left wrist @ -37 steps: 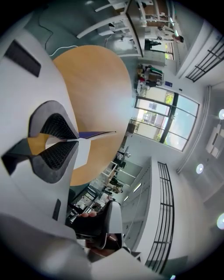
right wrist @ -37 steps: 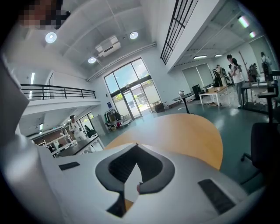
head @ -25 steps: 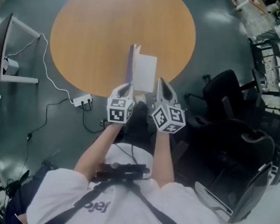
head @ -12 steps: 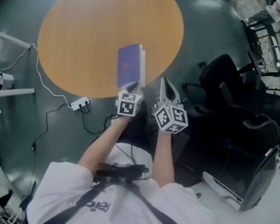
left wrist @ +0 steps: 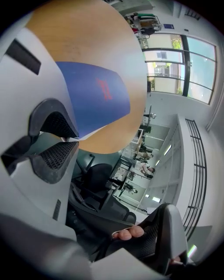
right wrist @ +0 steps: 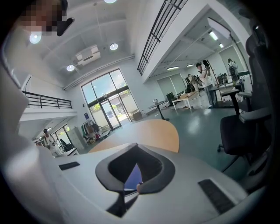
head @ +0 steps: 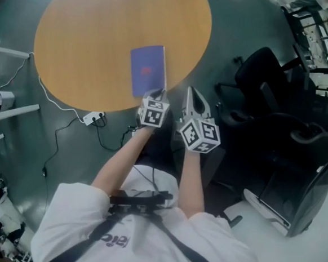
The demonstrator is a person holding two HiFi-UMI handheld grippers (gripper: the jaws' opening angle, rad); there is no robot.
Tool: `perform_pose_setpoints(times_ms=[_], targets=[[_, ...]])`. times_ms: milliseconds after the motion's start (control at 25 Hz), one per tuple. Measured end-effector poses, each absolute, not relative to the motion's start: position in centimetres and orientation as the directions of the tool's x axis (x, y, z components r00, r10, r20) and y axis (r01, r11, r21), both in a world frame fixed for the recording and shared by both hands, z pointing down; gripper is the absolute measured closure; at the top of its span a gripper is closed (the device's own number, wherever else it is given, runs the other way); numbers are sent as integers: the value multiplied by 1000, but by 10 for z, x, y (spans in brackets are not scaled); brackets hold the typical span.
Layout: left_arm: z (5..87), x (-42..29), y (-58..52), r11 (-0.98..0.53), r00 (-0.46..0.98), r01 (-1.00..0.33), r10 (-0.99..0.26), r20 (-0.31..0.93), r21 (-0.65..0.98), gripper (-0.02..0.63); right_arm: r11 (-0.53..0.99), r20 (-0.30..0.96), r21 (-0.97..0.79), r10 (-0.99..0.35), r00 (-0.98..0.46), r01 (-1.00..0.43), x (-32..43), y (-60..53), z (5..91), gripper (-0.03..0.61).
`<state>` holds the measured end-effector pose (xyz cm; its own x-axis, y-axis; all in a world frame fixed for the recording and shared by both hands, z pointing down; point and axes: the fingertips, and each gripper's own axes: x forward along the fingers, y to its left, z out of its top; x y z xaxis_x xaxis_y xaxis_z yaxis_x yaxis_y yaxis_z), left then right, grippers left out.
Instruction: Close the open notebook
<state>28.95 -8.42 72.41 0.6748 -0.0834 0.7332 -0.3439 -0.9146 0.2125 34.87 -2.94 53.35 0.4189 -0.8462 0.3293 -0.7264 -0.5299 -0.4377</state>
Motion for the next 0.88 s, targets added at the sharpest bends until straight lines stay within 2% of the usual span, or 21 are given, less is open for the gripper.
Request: perform_pose_setpoints(times_ms=[240,440,640,880], targets=[[729,287,-73,-930,673,-283,-19,739,234,578,-541,340,-440,-839,424,-717,347,-29,538,557],[689,282,-80,-905,756,-299,-31,654,303,575,-521,313,-444,-852,419,-729,347,-36,527,557],[618,267,-110,-877,850,-335,-124,512,344,575,-477,263,-429,-879,399,-767,340,-48,501,557],[525,241,-157,-880,906,-366,-263,331,304,578,-399,209,-354,-915,345,-845,309,-72,463,558]])
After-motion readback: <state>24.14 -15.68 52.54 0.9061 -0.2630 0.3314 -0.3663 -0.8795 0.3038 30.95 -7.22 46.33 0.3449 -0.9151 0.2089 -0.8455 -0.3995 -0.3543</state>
